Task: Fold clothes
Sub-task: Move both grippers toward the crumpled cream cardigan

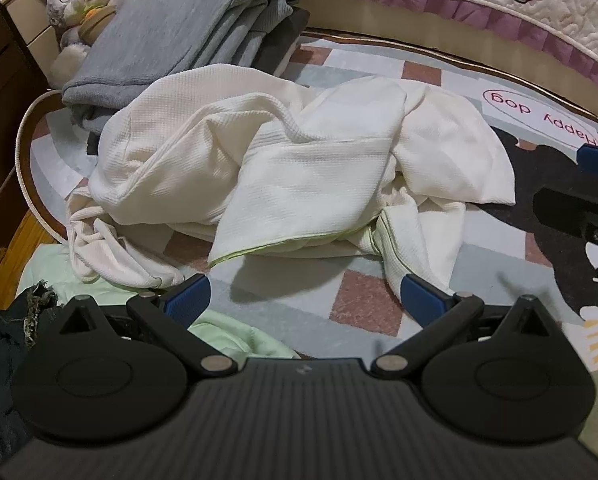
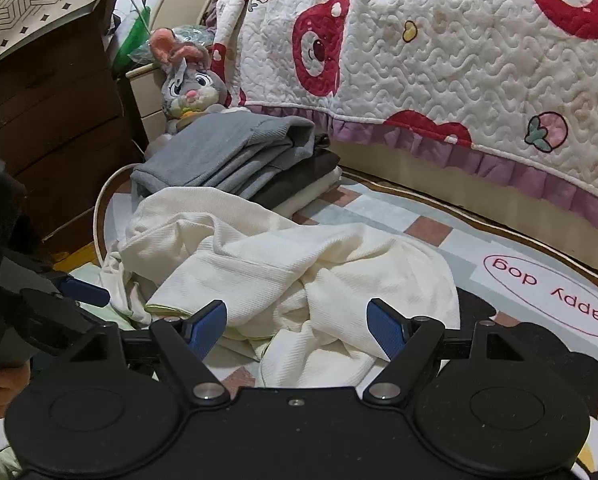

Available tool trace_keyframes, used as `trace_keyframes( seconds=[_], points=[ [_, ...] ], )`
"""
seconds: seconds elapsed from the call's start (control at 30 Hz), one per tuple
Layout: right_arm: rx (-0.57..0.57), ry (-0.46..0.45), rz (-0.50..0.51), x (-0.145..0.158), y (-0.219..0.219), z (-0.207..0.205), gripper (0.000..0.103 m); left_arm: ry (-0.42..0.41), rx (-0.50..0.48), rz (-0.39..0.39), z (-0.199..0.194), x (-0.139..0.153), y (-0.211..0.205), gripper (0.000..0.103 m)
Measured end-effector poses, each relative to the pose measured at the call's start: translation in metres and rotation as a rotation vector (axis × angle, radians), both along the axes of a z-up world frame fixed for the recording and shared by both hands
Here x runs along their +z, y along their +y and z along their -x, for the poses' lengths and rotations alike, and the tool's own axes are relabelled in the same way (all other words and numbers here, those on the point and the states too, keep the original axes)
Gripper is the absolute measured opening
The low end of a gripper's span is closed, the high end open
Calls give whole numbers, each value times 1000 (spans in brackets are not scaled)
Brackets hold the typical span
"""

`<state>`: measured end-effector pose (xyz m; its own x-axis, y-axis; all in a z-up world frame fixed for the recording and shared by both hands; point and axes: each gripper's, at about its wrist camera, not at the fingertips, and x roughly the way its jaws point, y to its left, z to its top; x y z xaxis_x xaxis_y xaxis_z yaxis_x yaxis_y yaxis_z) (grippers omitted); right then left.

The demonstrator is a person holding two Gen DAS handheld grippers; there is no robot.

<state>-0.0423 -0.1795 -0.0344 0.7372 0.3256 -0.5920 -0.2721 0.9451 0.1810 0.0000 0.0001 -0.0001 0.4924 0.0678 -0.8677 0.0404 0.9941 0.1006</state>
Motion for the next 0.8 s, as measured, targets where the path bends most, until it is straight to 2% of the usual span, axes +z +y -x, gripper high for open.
trace_keyframes(
  seconds=[0.23,0.8],
  points=[
    [-1,-28,44,-1,4,0,81,13,6,-9,-1,-3,1,103],
    [-13,6,50,-4,0,-2,82,40,-12,-4,0,-8,0,103]
  ],
)
